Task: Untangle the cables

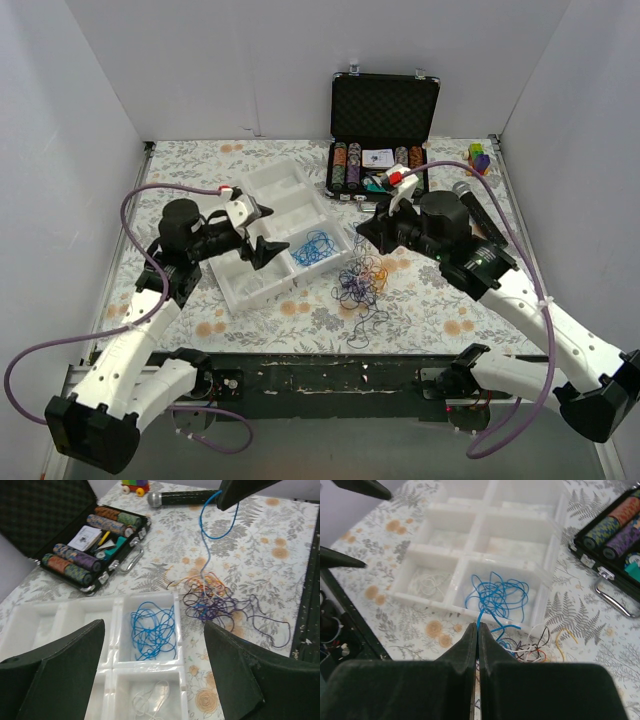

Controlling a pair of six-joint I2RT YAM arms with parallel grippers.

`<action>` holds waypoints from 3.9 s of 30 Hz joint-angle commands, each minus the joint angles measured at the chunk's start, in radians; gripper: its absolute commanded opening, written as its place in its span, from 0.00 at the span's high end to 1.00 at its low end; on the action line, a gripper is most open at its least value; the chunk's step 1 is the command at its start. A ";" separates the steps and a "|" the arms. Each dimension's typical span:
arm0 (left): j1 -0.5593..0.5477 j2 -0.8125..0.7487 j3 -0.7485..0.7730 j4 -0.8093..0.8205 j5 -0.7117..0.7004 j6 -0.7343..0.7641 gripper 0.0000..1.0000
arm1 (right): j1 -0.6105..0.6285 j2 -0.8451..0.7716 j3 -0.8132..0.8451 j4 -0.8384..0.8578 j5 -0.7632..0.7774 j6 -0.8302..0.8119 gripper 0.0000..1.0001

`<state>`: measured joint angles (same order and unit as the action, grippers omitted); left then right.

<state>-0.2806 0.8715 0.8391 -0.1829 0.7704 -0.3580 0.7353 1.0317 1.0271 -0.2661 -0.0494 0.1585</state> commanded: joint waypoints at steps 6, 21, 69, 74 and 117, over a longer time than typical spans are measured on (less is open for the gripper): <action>-0.221 0.162 0.103 0.062 0.043 -0.004 0.16 | 0.007 -0.094 0.056 0.091 -0.237 0.052 0.99; -0.335 0.287 0.219 0.177 0.125 -0.156 0.15 | 0.009 -0.093 0.249 0.188 -0.334 0.121 0.99; -0.344 0.400 0.675 0.083 0.153 -0.168 1.00 | 0.007 -0.220 -0.211 0.123 -0.122 0.095 0.11; -0.345 0.371 0.655 0.083 0.168 -0.199 1.00 | 0.012 -0.229 -0.288 0.249 -0.138 0.111 0.10; -0.361 0.370 0.849 0.141 -0.141 -0.127 1.00 | 0.217 -0.047 -0.573 0.274 0.462 0.320 0.44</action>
<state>-0.6373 1.2823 1.8080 -0.0395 0.7376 -0.5701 0.9459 1.0687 0.4553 0.1024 0.2928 0.4244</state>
